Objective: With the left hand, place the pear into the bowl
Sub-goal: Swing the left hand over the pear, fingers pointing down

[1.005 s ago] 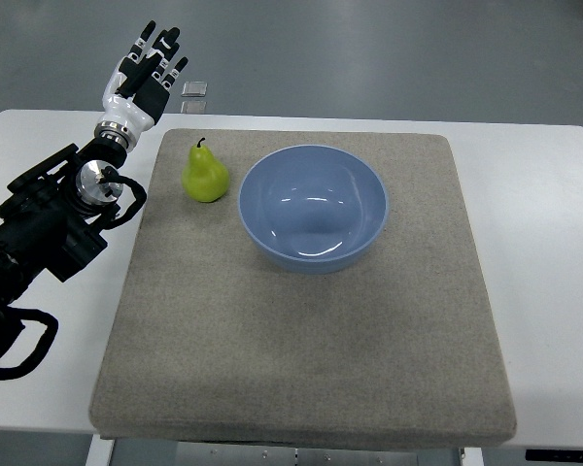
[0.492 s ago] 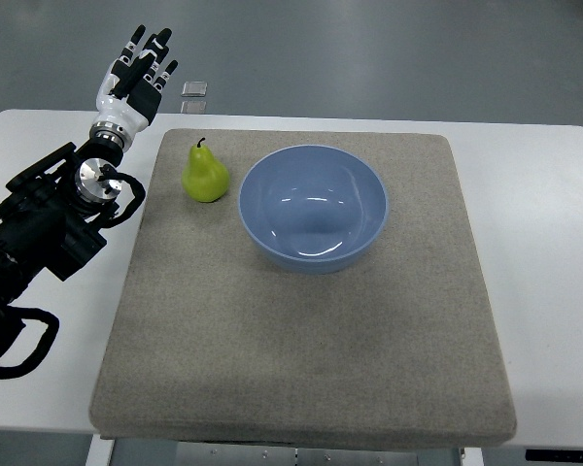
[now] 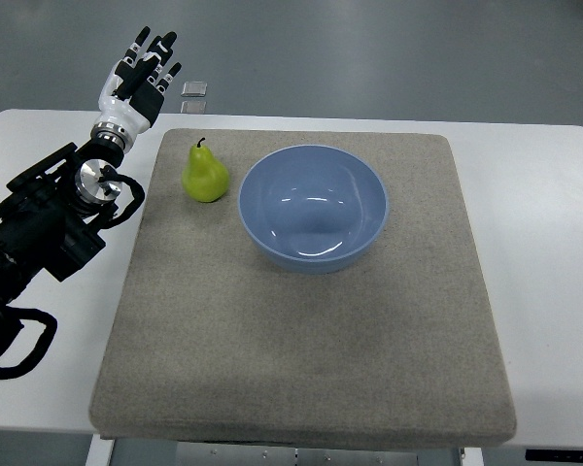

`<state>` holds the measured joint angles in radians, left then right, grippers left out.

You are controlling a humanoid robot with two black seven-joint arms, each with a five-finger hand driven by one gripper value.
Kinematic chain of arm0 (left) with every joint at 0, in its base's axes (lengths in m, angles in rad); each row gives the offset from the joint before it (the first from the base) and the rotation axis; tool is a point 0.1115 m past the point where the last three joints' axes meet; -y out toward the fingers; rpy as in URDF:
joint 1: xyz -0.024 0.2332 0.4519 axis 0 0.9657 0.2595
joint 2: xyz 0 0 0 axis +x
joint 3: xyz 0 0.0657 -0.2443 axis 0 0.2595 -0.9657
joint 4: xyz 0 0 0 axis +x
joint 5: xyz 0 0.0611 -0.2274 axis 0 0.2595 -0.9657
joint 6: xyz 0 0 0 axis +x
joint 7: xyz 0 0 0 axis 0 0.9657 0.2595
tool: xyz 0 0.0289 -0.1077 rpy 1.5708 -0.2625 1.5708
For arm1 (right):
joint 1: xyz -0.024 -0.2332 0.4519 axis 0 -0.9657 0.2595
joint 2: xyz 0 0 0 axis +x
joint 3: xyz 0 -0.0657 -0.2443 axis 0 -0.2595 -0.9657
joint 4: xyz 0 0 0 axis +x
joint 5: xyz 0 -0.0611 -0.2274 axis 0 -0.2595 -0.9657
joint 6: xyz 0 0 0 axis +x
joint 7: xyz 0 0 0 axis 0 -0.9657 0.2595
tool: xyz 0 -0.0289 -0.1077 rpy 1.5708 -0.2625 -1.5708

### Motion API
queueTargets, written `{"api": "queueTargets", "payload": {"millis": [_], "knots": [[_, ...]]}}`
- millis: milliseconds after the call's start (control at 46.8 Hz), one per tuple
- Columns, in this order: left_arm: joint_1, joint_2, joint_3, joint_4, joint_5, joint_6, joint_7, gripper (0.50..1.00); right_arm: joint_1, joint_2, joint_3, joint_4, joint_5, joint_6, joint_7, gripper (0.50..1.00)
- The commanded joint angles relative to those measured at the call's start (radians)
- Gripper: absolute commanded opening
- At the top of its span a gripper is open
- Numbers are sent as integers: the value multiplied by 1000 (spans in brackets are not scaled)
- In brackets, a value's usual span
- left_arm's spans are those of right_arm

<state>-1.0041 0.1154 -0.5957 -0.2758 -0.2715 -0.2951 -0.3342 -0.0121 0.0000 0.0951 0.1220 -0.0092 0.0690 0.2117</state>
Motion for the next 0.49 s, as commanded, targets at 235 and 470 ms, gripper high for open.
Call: {"api": "queueTargets", "payload": {"millis": [235, 470], "knots": [[-25, 35, 117, -17, 124, -18, 4, 992, 0, 0, 0, -1, 0, 0, 0, 926], [-47, 104, 186, -97, 270, -16, 4, 992, 0, 0, 0, -1, 0, 0, 0, 926]]}}
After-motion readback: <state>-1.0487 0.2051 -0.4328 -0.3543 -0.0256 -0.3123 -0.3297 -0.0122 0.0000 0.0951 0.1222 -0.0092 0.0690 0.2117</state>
